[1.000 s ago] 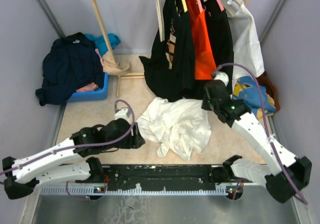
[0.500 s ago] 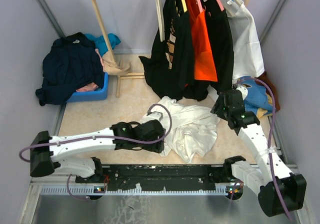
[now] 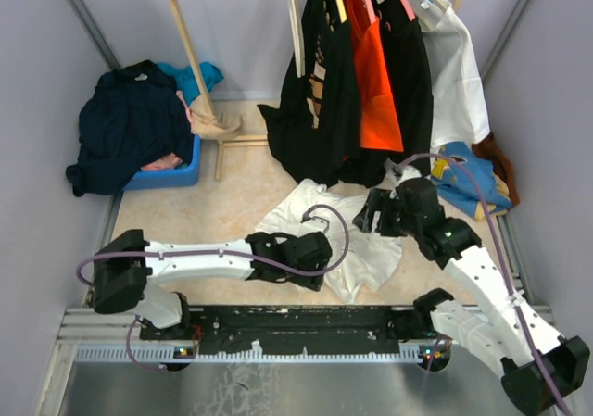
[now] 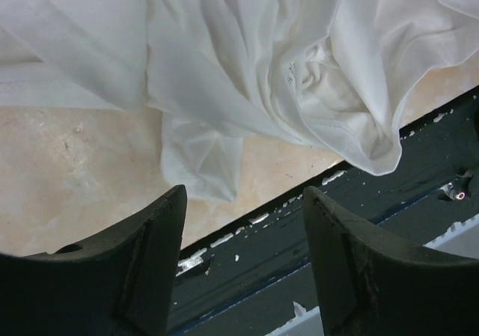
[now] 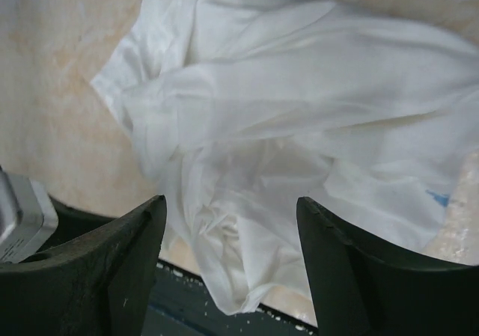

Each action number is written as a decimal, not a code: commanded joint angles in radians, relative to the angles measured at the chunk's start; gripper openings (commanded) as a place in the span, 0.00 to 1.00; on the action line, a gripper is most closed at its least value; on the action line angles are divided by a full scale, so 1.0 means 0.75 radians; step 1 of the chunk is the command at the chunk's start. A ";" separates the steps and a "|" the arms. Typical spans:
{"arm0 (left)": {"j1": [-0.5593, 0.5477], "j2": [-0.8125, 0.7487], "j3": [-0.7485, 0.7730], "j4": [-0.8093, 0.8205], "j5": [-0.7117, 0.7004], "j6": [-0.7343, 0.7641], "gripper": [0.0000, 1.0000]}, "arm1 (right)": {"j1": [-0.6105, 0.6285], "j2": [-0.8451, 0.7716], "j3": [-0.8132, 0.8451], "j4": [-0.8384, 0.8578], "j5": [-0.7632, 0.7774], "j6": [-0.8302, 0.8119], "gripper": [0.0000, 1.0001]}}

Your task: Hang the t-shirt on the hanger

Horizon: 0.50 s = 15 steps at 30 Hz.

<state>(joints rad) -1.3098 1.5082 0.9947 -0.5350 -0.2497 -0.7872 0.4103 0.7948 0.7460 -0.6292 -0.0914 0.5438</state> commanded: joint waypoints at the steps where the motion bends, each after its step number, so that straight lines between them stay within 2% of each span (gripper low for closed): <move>1: -0.016 0.057 0.032 0.108 -0.043 0.055 0.69 | 0.192 0.049 -0.045 0.025 -0.014 0.023 0.68; 5: -0.023 0.088 -0.005 0.118 -0.073 0.050 0.67 | 0.340 0.111 -0.071 0.024 0.056 0.034 0.64; 8: -0.026 0.108 -0.050 0.137 -0.076 0.037 0.57 | 0.406 0.172 -0.102 0.041 0.086 0.049 0.65; 12: -0.027 0.128 -0.097 0.118 -0.100 -0.004 0.32 | 0.432 0.250 -0.128 0.092 0.109 0.057 0.66; 15: -0.027 0.114 -0.139 0.102 -0.125 -0.035 0.07 | 0.433 0.302 -0.129 0.134 0.137 0.048 0.65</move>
<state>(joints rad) -1.3228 1.5925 0.9253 -0.4503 -0.3046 -0.7795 0.7269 0.9874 0.6456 -0.6060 -0.0372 0.5777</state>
